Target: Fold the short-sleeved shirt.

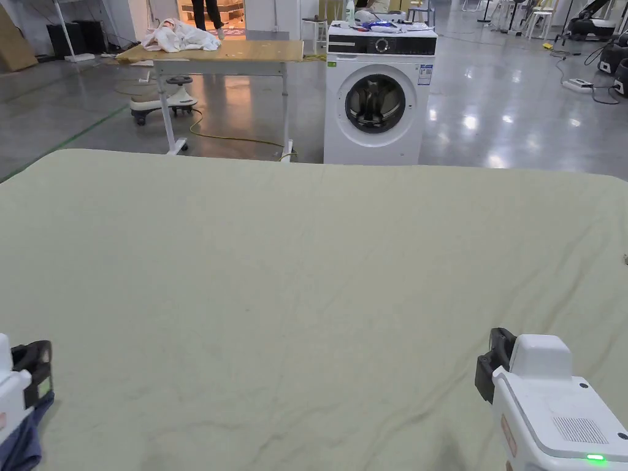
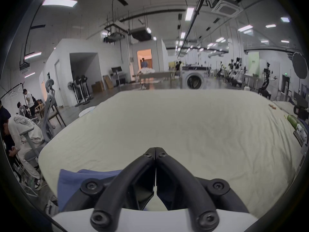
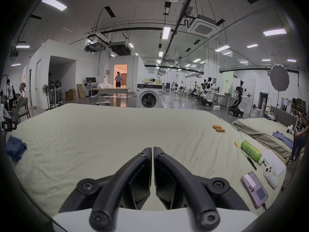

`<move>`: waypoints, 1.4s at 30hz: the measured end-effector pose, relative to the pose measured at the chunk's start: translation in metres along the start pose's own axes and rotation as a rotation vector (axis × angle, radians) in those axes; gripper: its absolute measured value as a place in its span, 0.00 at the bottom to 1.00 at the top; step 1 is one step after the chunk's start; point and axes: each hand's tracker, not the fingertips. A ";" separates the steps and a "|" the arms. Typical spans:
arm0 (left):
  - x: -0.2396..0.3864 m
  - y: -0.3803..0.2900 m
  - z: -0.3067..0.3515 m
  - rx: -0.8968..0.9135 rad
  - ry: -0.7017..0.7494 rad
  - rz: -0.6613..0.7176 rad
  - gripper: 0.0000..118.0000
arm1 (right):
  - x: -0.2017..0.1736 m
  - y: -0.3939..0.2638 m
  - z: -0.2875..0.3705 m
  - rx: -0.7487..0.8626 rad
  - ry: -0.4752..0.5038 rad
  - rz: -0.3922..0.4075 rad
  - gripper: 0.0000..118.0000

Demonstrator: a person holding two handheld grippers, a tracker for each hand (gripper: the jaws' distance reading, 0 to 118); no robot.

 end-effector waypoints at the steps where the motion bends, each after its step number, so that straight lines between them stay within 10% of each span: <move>1: 0.009 0.000 0.001 0.015 0.002 0.006 0.00 | -0.001 -0.001 0.000 0.002 -0.002 -0.005 0.01; 19: 0.160 0.011 0.008 0.261 -0.076 -0.034 0.00 | -0.027 0.014 0.005 0.069 0.007 -0.016 0.01; 42: 0.171 0.015 0.015 0.278 -0.069 -0.017 0.00 | -0.028 0.016 0.010 0.089 -0.005 -0.025 0.01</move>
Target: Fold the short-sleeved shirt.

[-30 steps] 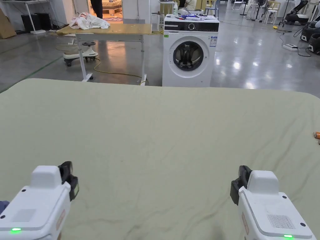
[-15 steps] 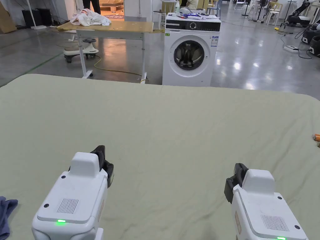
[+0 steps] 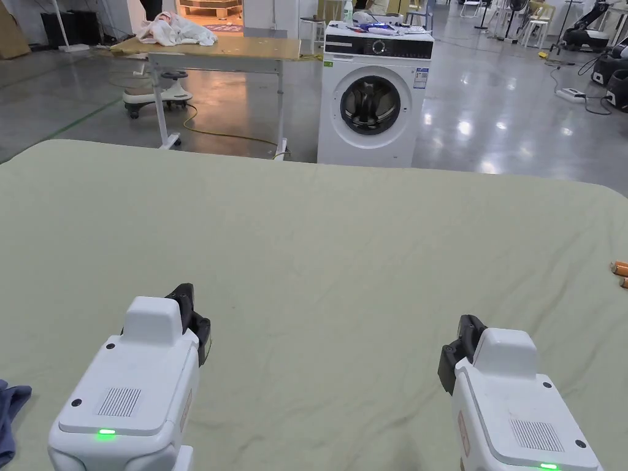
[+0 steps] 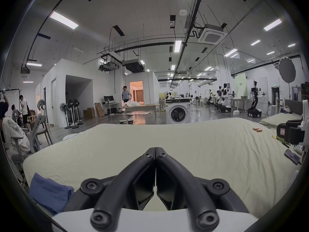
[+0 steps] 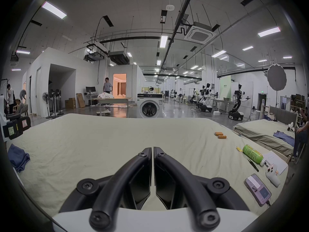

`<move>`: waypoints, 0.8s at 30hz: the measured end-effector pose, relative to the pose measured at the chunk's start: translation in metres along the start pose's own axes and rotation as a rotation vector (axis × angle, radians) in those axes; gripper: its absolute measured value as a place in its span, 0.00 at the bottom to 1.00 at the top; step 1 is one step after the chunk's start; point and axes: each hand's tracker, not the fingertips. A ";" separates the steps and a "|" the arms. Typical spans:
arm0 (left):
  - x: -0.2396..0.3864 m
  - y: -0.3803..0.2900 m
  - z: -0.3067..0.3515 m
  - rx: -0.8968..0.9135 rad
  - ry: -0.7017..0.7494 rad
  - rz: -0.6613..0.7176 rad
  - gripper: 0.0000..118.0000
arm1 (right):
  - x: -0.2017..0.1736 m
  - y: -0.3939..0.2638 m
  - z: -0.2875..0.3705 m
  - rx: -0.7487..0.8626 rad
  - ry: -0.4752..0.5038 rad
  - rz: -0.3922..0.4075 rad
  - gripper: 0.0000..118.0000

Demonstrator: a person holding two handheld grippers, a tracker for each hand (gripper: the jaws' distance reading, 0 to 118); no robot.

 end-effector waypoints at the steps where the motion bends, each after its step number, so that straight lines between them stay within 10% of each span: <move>1: 0.000 0.000 0.000 -0.001 -0.001 0.000 0.00 | -0.001 0.000 0.000 0.001 0.001 0.004 0.01; 24: -0.005 0.000 -0.003 -0.010 0.017 0.017 0.09 | -0.006 -0.006 -0.004 0.001 0.014 0.007 0.02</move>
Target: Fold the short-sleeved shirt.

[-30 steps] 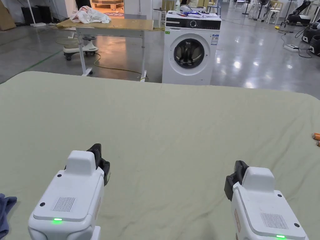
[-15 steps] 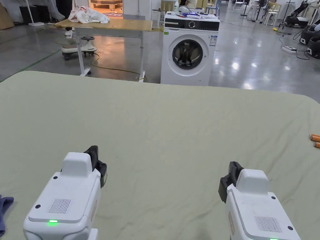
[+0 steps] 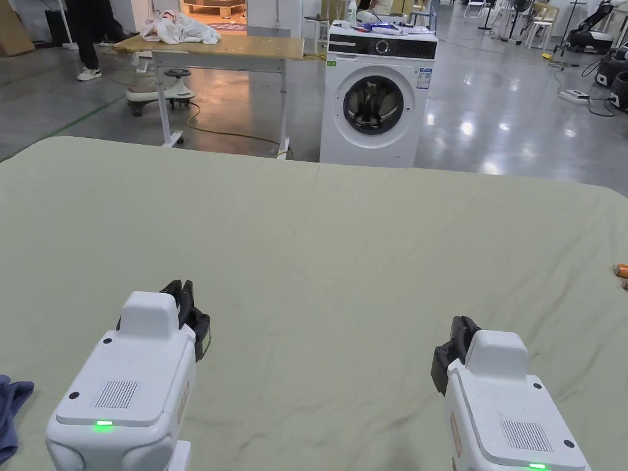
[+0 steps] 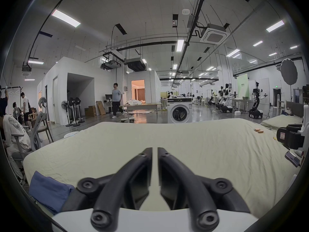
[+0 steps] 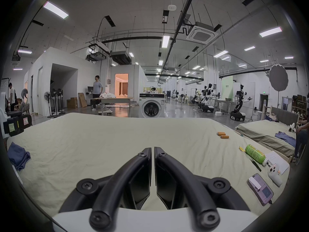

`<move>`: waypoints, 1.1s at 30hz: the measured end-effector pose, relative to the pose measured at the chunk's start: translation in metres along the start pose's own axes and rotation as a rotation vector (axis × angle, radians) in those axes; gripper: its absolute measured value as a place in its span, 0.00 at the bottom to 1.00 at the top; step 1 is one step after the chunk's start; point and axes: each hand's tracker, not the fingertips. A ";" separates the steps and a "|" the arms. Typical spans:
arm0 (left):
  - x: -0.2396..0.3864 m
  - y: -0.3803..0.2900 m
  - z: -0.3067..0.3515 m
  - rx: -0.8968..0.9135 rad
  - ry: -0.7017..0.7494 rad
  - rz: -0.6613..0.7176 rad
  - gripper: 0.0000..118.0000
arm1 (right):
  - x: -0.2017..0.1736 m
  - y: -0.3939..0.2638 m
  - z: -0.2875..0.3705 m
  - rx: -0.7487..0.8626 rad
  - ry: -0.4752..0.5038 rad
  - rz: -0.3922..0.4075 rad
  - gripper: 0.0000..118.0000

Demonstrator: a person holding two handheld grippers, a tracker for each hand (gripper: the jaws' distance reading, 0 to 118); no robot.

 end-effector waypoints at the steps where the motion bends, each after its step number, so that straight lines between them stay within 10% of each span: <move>1: -0.001 0.001 0.000 0.001 0.004 0.000 0.21 | 0.000 0.000 0.000 0.003 -0.002 0.002 0.06; 4: -0.004 0.001 0.000 -0.004 -0.001 0.011 0.66 | 0.000 -0.001 0.001 0.013 -0.005 0.009 0.56; 7: -0.006 0.000 0.001 0.013 -0.001 0.007 0.75 | 0.000 -0.002 0.002 0.042 0.001 0.020 0.89; 33: -0.016 -0.002 -0.002 0.049 -0.006 0.035 0.85 | 0.000 0.008 -0.012 -0.011 -0.013 -0.053 0.93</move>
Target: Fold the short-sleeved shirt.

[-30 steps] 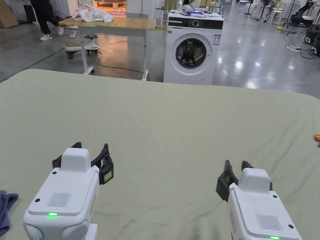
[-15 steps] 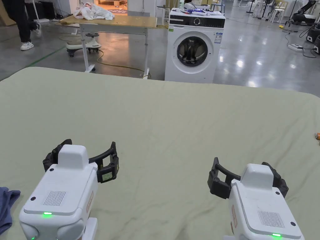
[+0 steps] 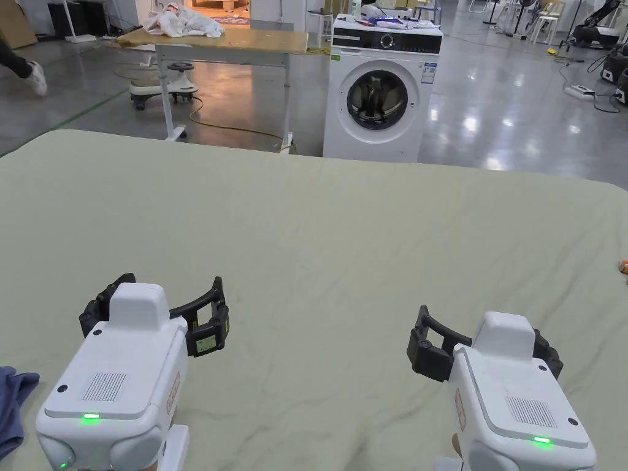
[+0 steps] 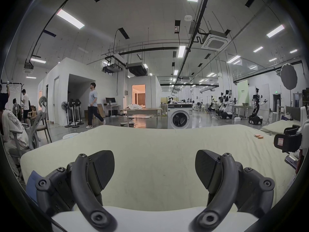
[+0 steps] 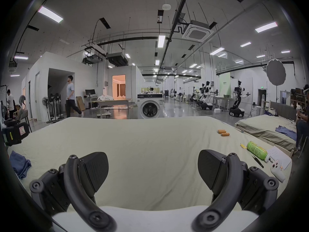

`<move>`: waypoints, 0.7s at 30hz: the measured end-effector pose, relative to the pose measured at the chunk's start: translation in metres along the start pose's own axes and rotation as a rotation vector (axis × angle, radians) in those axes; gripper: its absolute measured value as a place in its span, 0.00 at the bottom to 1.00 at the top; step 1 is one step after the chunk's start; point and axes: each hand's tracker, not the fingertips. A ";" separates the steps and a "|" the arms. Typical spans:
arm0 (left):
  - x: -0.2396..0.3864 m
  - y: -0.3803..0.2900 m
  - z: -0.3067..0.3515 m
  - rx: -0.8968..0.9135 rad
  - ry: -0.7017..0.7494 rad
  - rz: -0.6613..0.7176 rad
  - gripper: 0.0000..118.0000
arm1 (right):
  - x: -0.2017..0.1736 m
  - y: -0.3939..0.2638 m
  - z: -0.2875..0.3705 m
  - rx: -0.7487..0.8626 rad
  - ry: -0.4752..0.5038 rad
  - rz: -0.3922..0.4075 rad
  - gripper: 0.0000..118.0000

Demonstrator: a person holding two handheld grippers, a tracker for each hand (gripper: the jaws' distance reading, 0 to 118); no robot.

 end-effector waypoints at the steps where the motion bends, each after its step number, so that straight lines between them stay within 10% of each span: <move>1: 0.000 0.000 0.000 -0.001 0.000 0.001 0.85 | 0.000 0.000 -0.001 -0.005 0.001 -0.006 0.93; 21: -0.001 0.001 -0.002 -0.028 -0.017 -0.005 0.89 | -0.007 0.014 -0.010 -0.166 -0.044 -0.145 0.92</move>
